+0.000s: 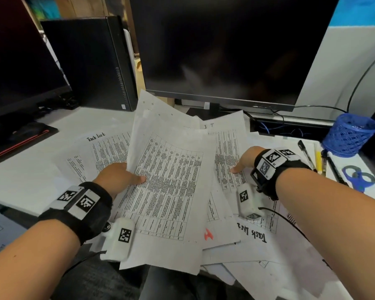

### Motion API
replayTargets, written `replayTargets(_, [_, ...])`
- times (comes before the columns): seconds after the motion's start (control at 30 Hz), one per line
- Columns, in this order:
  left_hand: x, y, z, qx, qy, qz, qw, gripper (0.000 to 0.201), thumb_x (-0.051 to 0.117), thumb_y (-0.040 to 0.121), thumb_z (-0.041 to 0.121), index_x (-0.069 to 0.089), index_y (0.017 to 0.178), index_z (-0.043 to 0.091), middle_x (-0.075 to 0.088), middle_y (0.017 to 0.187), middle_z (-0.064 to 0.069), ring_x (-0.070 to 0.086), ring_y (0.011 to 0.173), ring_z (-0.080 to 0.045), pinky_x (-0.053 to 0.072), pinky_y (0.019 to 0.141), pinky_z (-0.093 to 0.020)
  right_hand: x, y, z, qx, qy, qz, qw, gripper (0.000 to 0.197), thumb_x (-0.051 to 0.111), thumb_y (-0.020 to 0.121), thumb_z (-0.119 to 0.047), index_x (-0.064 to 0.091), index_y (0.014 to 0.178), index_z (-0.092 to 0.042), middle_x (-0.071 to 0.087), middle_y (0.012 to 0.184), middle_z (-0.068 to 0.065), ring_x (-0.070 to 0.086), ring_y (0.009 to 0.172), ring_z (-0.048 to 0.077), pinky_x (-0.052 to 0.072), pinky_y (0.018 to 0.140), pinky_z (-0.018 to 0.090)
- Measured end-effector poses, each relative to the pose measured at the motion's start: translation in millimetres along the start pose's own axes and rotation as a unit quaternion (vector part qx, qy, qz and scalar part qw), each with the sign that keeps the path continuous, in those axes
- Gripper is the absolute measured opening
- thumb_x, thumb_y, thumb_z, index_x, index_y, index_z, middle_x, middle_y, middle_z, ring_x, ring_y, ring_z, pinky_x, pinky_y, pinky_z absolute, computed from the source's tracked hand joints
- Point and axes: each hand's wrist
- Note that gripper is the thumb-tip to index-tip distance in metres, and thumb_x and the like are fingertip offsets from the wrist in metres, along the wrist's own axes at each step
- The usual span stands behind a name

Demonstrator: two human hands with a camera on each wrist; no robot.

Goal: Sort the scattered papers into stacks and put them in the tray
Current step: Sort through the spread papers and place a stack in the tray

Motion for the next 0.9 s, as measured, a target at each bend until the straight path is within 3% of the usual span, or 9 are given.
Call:
replayTargets(0.13, [-2.0,-5.4,0.0,0.011,0.022,-0.02,1.0,0.055,0.073,0.08,0.036,0.055,0.118,0.002,0.061,0.092,-0.008,0.057,0.089,-0.025,0.045,0.072,-0.029,-3.2,1.5,6.5,-0.013,0.003,0.04,0.999,0.047,0.055,0.094,-0.032,0.054,0.128,0.0,0.057,0.122,0.013,0.053,0.121,0.028,0.042,0.103,0.033])
replayTargets(0.27, [3.8,-15.4,3.5,0.036,-0.026,-0.049,0.998,0.046,0.075,0.079,0.03,0.058,0.114,0.006,0.064,0.102,-0.009,0.059,0.098,-0.027,0.046,0.083,-0.033,2.7,15.7,24.5,-0.006,0.105,0.024,0.994,0.042,0.065,0.088,-0.021,0.058,0.121,0.004,0.058,0.126,0.016,0.054,0.119,0.032,0.043,0.102,0.036])
replayTargets(0.4, [15.6,-26.2,14.8,0.041,-0.094,-0.09,0.991,0.046,0.075,0.08,0.028,0.058,0.117,0.005,0.065,0.106,-0.009,0.06,0.093,-0.022,0.047,0.074,-0.028,9.4,25.8,32.5,-0.01,0.15,0.009,0.989,0.044,0.057,0.092,-0.018,0.053,0.128,0.008,0.052,0.134,0.025,0.048,0.126,0.036,0.038,0.107,0.042])
replayTargets(0.5, [11.6,-24.3,19.0,0.008,-0.123,-0.033,0.992,0.05,0.075,0.079,0.026,0.057,0.118,0.0,0.063,0.111,-0.013,0.058,0.101,-0.029,0.049,0.089,-0.036,12.8,33.0,37.0,-0.025,0.192,0.0,0.981,0.042,0.056,0.093,-0.014,0.052,0.128,0.008,0.052,0.133,0.025,0.048,0.125,0.037,0.039,0.106,0.043])
replayTargets(0.67, [-15.2,-7.6,-0.5,-0.086,-0.055,0.065,0.993,0.052,0.071,0.083,0.025,0.055,0.123,-0.004,0.058,0.123,-0.016,0.055,0.112,-0.033,0.046,0.095,-0.037,14.0,34.6,36.7,-0.037,0.268,-0.035,0.962,0.041,0.058,0.091,-0.009,0.051,0.129,0.005,0.054,0.131,0.024,0.057,0.114,0.037,0.045,0.101,0.049])
replayTargets(0.77, [-16.9,-4.6,-9.5,-0.11,0.041,0.056,0.992,0.054,0.063,0.089,0.033,0.051,0.129,-0.002,0.053,0.131,-0.017,0.051,0.121,-0.032,0.041,0.102,-0.036,16.3,25.0,23.0,-0.044,0.285,-0.052,0.956,0.039,0.06,0.089,-0.007,0.053,0.126,0.004,0.057,0.127,0.024,0.06,0.1,0.033,0.048,0.098,0.049])
replayTargets(0.83, [-13.2,-2.1,-10.4,-0.102,0.056,0.055,0.992,0.053,0.059,0.092,0.034,0.05,0.131,-0.001,0.05,0.134,-0.016,0.049,0.123,-0.031,0.04,0.103,-0.034,20.1,22.6,13.7,-0.049,0.256,-0.041,0.964,0.038,0.06,0.09,-0.01,0.055,0.124,0.004,0.058,0.126,0.023,0.061,0.108,0.034,0.048,0.098,0.047])
replayTargets(0.9, [-8.5,4.0,-10.8,-0.095,0.019,0.051,0.994,0.055,0.066,0.088,0.025,0.047,0.132,-0.003,0.049,0.134,-0.016,0.049,0.122,-0.033,0.041,0.103,-0.037,22.8,16.2,4.4,-0.064,0.215,-0.025,0.974,0.039,0.058,0.092,-0.015,0.055,0.125,0.005,0.058,0.127,0.022,0.057,0.117,0.034,0.048,0.099,0.042])
Point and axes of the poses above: each hand's wrist, its own y-axis towards the middle knuckle, its own x-axis out of the palm, z = x × y
